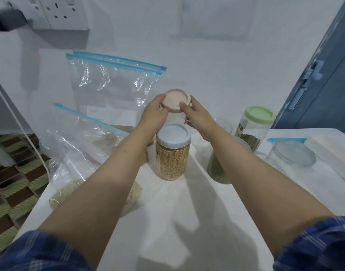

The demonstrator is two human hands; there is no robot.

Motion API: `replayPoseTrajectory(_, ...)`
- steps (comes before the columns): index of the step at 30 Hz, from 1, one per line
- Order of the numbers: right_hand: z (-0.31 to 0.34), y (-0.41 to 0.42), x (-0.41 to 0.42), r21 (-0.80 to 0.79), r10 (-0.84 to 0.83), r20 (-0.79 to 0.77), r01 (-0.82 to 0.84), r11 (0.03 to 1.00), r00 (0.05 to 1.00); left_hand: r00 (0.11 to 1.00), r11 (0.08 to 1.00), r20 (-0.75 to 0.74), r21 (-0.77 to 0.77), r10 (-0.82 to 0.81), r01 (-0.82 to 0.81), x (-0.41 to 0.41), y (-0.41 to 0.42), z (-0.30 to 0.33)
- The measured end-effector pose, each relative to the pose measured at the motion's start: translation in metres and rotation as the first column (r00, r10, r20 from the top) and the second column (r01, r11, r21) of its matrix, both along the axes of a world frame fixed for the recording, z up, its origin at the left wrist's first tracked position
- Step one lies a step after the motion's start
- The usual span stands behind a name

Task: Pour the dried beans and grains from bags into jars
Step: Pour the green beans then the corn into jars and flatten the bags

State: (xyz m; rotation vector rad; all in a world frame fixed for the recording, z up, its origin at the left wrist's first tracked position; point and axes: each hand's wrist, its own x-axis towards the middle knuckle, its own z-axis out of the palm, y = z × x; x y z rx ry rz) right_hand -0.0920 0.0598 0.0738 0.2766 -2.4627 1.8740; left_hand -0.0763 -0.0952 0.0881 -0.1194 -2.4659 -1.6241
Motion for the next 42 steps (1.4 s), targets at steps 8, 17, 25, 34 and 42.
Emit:
replayPoseTrajectory(8,0.034,0.023,0.058,-0.05,-0.143,-0.344,0.135,0.99,0.928,0.915,0.987,-0.4,0.122,-0.049,0.106,0.049,0.023,0.016)
replayPoseTrajectory(17,0.071,0.06,0.145,-0.122,-0.259,-0.538,0.23,0.966,0.802,0.836,0.965,-0.545,0.176,-0.07,0.195,0.121,0.062,0.033)
replayPoseTrajectory(25,0.051,0.124,0.202,-0.167,-0.242,-0.424,0.187,0.968,0.873,0.869,0.861,-0.373,0.262,-0.326,0.435,0.165,0.118,0.003)
replayPoseTrajectory(34,-0.019,0.198,0.218,-0.17,-0.213,-0.212,0.179,0.969,0.954,0.897,0.85,-0.169,0.287,-0.409,0.442,0.192,0.185,-0.049)
replayPoseTrajectory(42,-0.062,0.235,0.213,-0.132,-0.089,-0.114,0.074,0.989,0.99,0.927,0.899,-0.027,0.235,-0.374,0.37,0.198,0.217,-0.096)
